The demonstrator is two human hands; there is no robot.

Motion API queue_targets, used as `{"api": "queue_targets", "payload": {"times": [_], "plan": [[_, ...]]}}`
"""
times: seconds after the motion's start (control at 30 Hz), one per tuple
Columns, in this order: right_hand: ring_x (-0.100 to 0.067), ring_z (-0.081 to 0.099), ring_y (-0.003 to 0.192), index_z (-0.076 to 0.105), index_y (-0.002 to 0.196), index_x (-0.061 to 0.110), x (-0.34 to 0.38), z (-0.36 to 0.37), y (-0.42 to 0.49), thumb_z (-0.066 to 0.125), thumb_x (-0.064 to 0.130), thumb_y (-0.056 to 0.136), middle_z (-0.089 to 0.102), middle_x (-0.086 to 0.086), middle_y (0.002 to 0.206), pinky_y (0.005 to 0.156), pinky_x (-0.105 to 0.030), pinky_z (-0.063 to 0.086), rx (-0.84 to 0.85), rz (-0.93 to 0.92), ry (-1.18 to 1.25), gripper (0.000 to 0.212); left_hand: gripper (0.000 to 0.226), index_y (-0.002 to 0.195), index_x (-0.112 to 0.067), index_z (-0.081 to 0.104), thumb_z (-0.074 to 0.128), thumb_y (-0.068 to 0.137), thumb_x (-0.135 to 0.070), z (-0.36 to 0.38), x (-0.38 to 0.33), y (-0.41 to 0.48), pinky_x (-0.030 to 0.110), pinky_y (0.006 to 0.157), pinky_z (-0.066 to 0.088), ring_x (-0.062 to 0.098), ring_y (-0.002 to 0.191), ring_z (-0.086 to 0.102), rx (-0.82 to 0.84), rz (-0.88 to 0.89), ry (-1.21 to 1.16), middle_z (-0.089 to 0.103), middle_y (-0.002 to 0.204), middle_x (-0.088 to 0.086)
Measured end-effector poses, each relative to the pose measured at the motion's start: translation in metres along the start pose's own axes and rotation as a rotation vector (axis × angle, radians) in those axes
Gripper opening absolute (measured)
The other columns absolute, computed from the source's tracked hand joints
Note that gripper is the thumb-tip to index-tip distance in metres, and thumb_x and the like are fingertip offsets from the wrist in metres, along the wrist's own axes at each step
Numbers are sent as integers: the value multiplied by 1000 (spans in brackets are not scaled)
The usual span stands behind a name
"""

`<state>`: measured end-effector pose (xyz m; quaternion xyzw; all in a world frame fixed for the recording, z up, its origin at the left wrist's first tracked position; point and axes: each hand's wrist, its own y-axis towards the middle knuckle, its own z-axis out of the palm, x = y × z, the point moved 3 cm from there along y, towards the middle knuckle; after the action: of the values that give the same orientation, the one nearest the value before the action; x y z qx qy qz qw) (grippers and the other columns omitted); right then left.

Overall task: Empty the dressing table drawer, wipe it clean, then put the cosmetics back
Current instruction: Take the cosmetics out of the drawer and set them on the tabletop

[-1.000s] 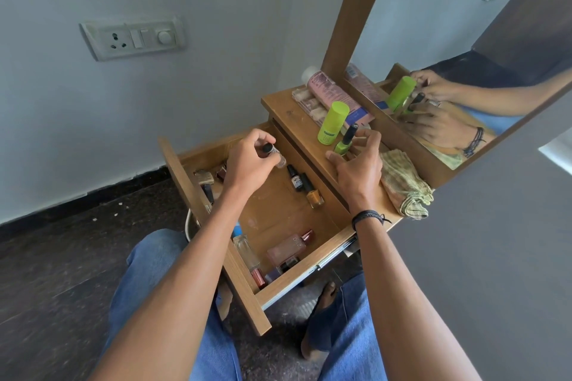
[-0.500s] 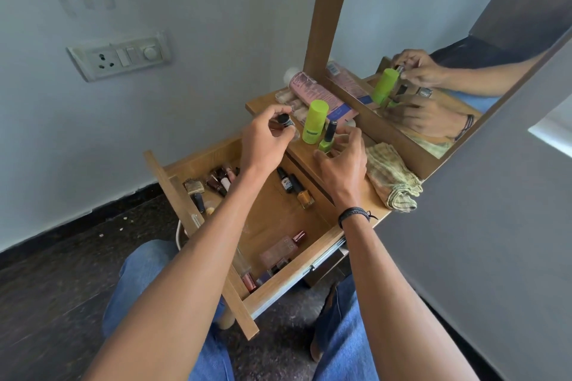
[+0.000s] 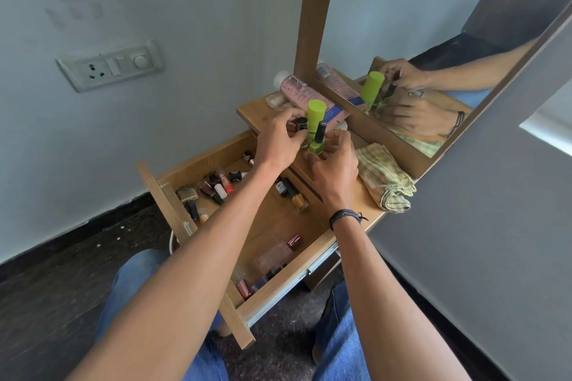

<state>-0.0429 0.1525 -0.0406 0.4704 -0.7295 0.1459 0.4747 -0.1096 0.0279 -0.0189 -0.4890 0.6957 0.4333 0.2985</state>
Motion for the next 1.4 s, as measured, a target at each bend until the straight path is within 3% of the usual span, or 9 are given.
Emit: {"api": "queue_targets", "payload": {"times": [0.3,0.43,0.67,0.83,1.0,1.17,1.27,1.33,1.4], "plan": [[-11,68,92,54,116,21,-1,4,2,83,21,82,67,4,115,85,-42,57,16,21,5,44,54,131,-22,61,80,84,-5,-1,14,0,47,98,55,17,112,67,61,21,28,69,121,-6],[1,54,82,57,118,17,4,0,1,82,18,84,57,4,120,79,-25,45,15,-11,-33,42,59,135,-24,57,78,85,-2,2,20,-4,46,98,56,13,107,69,87,-5,15,69,125,-4],[-12,61,94,61,108,19,5,1,0,83,22,84,58,3,116,86,-37,54,11,-20,-33,32,57,142,-19,53,69,91,2,-26,35,-32,15,89,50,9,108,63,-31,-134,-27,64,128,-3],[-13,60,93,60,106,19,7,2,-2,82,28,85,56,3,117,83,-33,53,10,-32,-70,32,37,121,-18,66,66,91,5,-60,73,-73,31,89,58,12,98,65,-163,-321,70,66,109,-3],[-14,53,89,55,97,20,10,-1,-8,84,33,83,54,3,109,77,-27,43,-52,-69,-69,35,34,123,-23,67,69,93,-7,-54,80,-88,32,90,50,20,115,58,171,-387,361,57,139,1],[-11,46,75,56,82,13,21,-7,-43,74,9,89,50,5,87,67,-18,40,-183,-500,-107,20,53,142,-15,54,60,91,-2,-48,86,-97,48,118,31,35,146,21,298,-337,780,30,159,9],[-9,40,70,57,83,10,16,9,-76,69,7,91,49,5,84,61,-12,38,-36,-652,-204,15,51,141,-20,53,71,93,-26,-55,95,-94,51,121,18,41,152,7,313,-445,786,22,162,6],[-15,53,78,63,97,10,8,21,-87,67,13,95,57,0,96,61,-27,51,106,-614,-338,5,54,143,-21,49,70,94,-21,-56,94,-94,50,114,30,41,146,17,312,-510,775,21,160,7],[-24,58,103,62,123,12,-2,34,-90,66,20,96,58,-5,117,76,-38,57,268,-475,-493,28,57,146,-21,45,64,94,-11,-57,93,-94,46,101,41,38,137,30,308,-566,758,26,154,8]]}}
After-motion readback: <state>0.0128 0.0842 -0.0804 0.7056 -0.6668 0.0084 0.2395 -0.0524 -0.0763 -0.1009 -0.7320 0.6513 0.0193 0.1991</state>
